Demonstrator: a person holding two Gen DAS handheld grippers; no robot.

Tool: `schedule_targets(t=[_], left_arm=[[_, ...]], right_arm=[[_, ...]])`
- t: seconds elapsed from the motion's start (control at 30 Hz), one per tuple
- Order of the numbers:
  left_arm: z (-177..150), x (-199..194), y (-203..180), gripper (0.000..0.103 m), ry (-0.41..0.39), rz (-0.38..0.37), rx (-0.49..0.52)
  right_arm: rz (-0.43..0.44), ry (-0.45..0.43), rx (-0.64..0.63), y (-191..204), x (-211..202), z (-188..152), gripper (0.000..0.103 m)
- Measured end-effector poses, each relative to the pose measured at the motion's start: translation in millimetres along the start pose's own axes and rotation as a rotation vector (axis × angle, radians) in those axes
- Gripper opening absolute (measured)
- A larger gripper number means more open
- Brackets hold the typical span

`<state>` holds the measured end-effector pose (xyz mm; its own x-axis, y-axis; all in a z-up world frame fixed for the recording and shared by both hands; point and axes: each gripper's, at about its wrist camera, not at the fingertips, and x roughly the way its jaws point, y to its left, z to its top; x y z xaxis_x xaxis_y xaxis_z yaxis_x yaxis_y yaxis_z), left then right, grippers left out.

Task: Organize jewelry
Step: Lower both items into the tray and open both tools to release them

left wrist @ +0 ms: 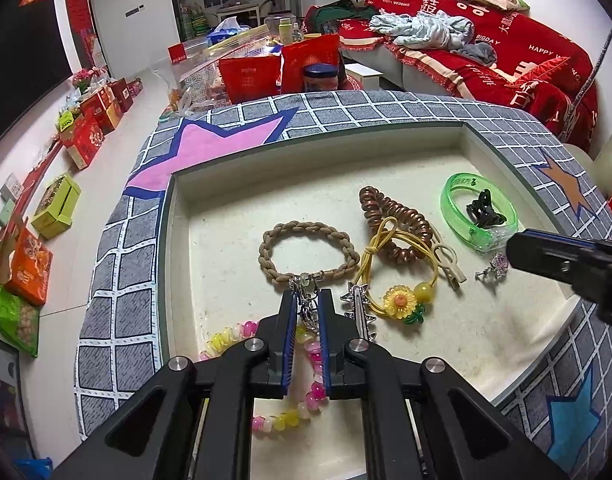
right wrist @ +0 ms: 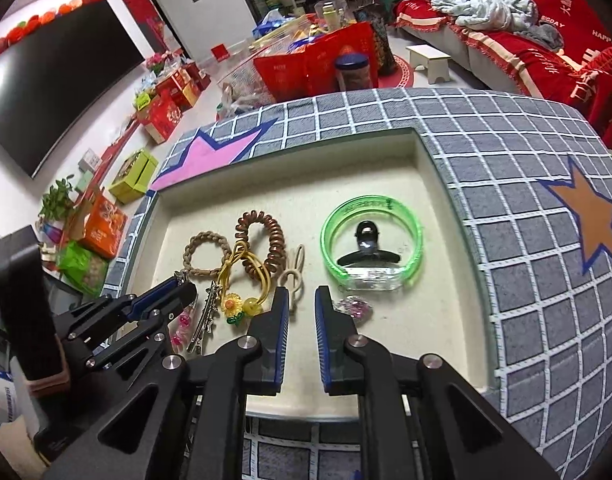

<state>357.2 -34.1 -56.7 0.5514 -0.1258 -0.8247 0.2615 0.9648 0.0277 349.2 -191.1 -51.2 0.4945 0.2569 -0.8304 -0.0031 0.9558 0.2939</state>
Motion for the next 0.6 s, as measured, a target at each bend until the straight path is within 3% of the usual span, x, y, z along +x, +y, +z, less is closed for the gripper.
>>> schedule_targets(t=[0.47,0.5,0.53,0.57,0.6], left_arm=[[3.3,-8.7,-3.5,0.027,-0.053,0.056,0.017],[3.4,-9.2,-3.5,0.035,-0.056,0.062,0.019],[3.0,-10.1,-3.2,0.085,-0.059,0.072,0.018],[2.9,-12.5,-2.3,0.103,-0.074,0.094,0.009],[2.3,-17.2,-1.6,0.103,-0.108,0.112,0.002]], right_arm=[[-0.022,-0.016,0.021,-17.9,-12.5,-3.9,0.015],[-0.024,-0.018,0.024,-18.7,-13.2,-3.9,0.015],[-0.028,-0.02,0.027,-19.8,-13.9,-3.8,0.015],[-0.028,-0.02,0.029,-22.1,-14.4,-4.0,0.015],[-0.028,-0.021,0.03,-22.5,-14.7,-4.0,0.015]])
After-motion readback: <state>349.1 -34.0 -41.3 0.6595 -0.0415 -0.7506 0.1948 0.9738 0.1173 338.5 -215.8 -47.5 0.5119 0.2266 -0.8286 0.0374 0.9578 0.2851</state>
